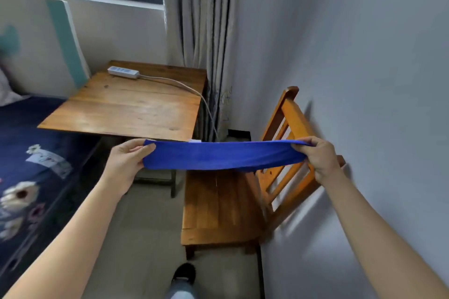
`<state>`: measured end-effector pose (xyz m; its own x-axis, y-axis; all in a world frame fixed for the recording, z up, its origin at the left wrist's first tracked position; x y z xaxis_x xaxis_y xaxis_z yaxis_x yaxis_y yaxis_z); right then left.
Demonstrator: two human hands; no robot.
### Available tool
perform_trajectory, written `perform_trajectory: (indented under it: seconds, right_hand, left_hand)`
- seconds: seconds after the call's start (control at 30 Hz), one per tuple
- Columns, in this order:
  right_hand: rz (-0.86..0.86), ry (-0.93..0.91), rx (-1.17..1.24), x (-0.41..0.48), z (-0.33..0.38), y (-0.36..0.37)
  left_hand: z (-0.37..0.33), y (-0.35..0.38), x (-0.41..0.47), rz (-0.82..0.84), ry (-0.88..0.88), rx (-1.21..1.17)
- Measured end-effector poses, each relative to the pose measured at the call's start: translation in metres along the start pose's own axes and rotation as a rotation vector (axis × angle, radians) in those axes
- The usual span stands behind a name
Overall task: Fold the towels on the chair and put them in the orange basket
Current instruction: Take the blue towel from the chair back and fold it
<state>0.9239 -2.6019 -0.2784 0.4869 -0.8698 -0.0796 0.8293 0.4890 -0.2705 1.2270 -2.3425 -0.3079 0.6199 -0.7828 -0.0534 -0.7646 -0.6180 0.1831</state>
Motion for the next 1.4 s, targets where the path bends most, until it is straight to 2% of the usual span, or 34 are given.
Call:
perform_trajectory:
  seconds: [0.3,0.5,0.73,1.07,1.27,1.4]
  right_hand:
    - [0.071,0.417,-0.101,-0.079,-0.155,0.015]
    - [0.088,0.548,-0.109,-0.076,-0.187,0.028]
    - [0.058,0.617,-0.141,-0.018,-0.200,0.057]
    - [-0.054,0.848,-0.047,0.088,-0.262,0.109]
    - [-0.209,0.922,-0.002,0.143,-0.331,0.126]
    - [-0.179,0.861,-0.088,0.187,-0.374,0.145]
  left_hand:
    - [0.152,-0.005,-0.088,-0.108,-0.414,0.001]
    - [0.186,-0.007,-0.086,-0.154,-0.525,-0.008]
    - [0.218,-0.021,-0.030,-0.195,-0.609,0.002]
    - [0.293,-0.046,0.087,-0.317,-0.791,0.006]
    - [0.341,-0.044,0.156,-0.319,-0.782,0.134]
    - [0.377,-0.049,0.192,-0.381,-0.728,0.217]
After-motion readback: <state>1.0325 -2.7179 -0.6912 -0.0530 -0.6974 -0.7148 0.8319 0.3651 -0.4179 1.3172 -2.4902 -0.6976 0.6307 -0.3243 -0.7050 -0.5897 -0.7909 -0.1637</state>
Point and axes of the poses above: each hand's wrist, its own x-axis towards the middle knuckle, its own y-axis out of the palm, z = x × y, the point moved 4 cm from there along x, towards the middle knuckle, and after that the axes turned 10 degrees about z, right-handed, at the moved point
